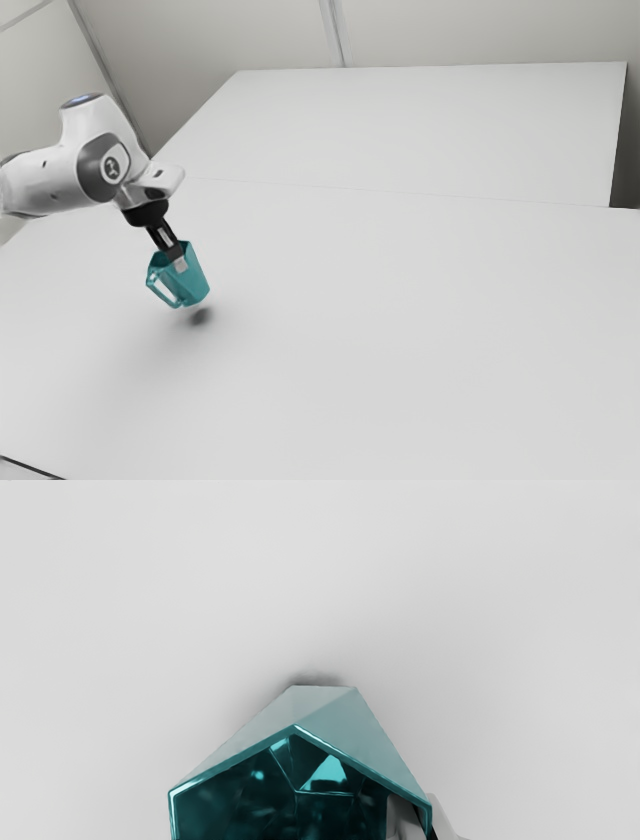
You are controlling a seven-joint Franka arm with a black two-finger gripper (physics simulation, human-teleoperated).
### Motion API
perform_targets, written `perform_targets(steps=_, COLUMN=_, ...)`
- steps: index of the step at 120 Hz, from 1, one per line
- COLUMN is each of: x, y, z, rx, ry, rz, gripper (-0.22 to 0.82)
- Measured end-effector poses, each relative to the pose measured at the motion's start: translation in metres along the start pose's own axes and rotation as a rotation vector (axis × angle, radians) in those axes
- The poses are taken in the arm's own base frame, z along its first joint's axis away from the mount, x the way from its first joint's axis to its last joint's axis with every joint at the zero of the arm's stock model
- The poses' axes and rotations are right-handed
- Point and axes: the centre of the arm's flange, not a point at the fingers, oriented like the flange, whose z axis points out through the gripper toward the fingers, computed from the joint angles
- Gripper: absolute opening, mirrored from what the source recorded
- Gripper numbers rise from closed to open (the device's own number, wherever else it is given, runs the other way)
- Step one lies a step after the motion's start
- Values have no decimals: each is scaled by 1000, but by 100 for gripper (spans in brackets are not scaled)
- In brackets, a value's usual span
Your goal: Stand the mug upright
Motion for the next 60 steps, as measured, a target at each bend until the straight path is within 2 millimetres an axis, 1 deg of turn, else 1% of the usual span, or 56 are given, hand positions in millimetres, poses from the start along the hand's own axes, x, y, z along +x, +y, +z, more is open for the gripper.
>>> perform_targets(steps=16, x=23, y=14, z=8, rx=5, ry=-38, rz=-38, gripper=-18)
perform_targets(steps=32, x=37, y=26, z=15, rx=8, ry=-65, rz=-83, gripper=-18)
perform_targets(steps=48, x=51, y=34, z=22, rx=2, ry=-81, rz=-127, gripper=-18)
perform_targets(steps=60, x=66, y=35, z=24, rx=0, ry=-81, rz=-154, gripper=-18)
